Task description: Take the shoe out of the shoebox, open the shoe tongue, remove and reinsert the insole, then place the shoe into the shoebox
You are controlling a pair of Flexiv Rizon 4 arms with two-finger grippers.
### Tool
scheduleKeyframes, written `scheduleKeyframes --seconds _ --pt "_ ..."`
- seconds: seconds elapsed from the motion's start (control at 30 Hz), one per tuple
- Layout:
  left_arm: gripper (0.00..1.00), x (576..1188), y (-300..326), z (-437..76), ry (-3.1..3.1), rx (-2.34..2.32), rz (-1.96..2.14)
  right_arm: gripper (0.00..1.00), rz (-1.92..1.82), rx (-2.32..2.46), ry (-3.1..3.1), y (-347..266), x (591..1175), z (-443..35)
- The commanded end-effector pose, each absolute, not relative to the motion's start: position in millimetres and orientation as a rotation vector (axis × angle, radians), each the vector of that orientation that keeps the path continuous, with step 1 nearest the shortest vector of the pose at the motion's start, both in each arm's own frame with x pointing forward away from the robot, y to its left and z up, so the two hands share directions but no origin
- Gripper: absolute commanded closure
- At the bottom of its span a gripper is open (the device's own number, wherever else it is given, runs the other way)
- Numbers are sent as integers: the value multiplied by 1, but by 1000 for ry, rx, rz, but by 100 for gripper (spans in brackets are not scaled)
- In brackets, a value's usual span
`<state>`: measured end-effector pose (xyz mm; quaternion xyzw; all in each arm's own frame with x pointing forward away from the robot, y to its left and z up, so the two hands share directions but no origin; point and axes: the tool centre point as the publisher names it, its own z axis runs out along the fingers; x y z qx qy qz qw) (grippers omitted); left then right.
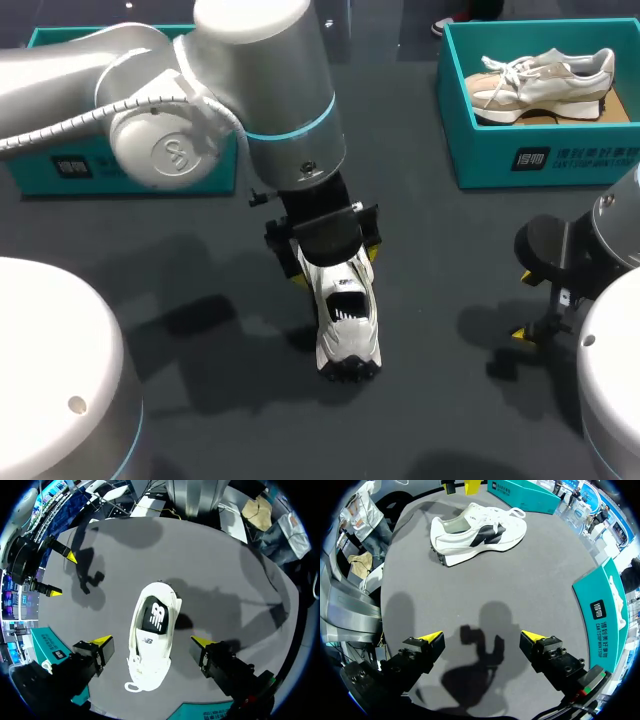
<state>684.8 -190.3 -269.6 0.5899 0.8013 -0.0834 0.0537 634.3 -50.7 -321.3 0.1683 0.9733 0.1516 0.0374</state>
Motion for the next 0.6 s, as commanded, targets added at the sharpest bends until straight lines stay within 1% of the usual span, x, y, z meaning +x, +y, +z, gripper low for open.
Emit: scheduleKeyframes --seconds 0.03,0.2,0.23,0.37,0.47,0.53,0.6 --pt "0 683 -187 -269 2429 1789 -249 0 463 517 2983 -51 631 -320" --pt "0 682 -184 -269 2459 1762 -287 0 463 517 2983 -51 631 -320" --pt "0 680 -182 -268 2568 1641 -260 0 463 517 2983 -51 631 -320" --pt "0 668 -179 -264 2773 1408 -263 0 463 517 2983 -51 631 -320" --pt "0 656 -171 -251 3001 1179 -338 0 463 517 2983 -51 631 -320" --pt "0 645 -168 -238 3081 897 -204 0 463 517 2983 -51 631 -320" --pt "0 645 -168 -238 3081 897 -204 0 463 517 2983 -51 631 -320"
